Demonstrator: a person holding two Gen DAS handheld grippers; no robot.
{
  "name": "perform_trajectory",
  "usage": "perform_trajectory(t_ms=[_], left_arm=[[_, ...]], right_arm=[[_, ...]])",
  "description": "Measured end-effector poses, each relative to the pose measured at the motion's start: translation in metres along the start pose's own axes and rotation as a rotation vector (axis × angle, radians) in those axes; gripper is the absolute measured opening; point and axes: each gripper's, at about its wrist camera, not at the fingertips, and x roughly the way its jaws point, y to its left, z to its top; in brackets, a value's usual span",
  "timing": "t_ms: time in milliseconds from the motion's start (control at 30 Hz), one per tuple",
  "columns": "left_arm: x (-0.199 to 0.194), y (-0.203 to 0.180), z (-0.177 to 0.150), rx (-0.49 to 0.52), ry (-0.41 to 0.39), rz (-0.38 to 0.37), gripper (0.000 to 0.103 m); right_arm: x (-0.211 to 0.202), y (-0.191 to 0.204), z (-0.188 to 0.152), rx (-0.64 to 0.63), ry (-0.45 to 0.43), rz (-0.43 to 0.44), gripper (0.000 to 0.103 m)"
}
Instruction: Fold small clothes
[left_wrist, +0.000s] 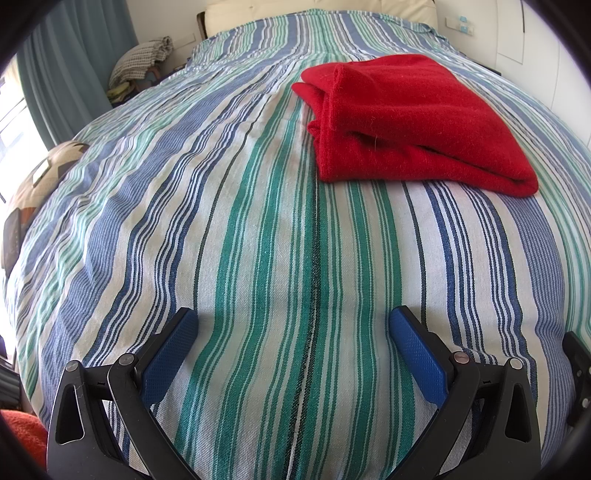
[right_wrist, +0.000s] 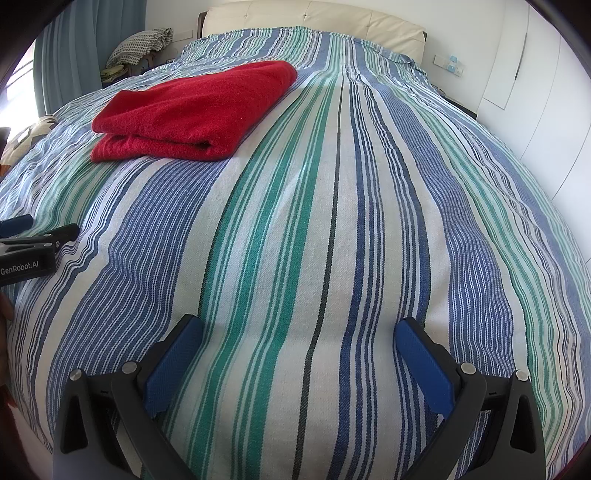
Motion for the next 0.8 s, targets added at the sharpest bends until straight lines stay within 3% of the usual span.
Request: perform_trajectory(t_ms=[267, 400, 500, 567, 667, 800], left_arm=[[0.000, 0.003, 0.003, -0.013, 0.025, -0.018, 0.102], [-0.010, 0.036, 0.024, -0.132, 0.166, -0.188, 0.102], [-0.023, 0.069, 0.054, -0.272, 0.123, -0.354, 0.102], [-0.020, 0.081, 0.085, -0.309, 0.098, -0.399, 0.102], [0.007, 0.082, 0.133, -0.310, 0.115, -0.464, 0.102], [0.061, 0.071, 0.173, -0.341, 0.211, -0.518, 0.102]], right_arm=[[0.000, 0.000, 0.000, 0.001, 0.001, 0.001, 0.103], [-0.002, -0.008, 0.005, 0.037, 0.037, 0.047, 0.103], [-0.005, -0.022, 0.016, 0.089, 0.101, 0.123, 0.103], [-0.006, -0.039, 0.033, 0.216, 0.113, 0.201, 0.103], [-0.005, -0.066, 0.079, 0.406, 0.018, 0.325, 0.103], [0.027, -0.080, 0.159, 0.474, -0.084, 0.456, 0.103]])
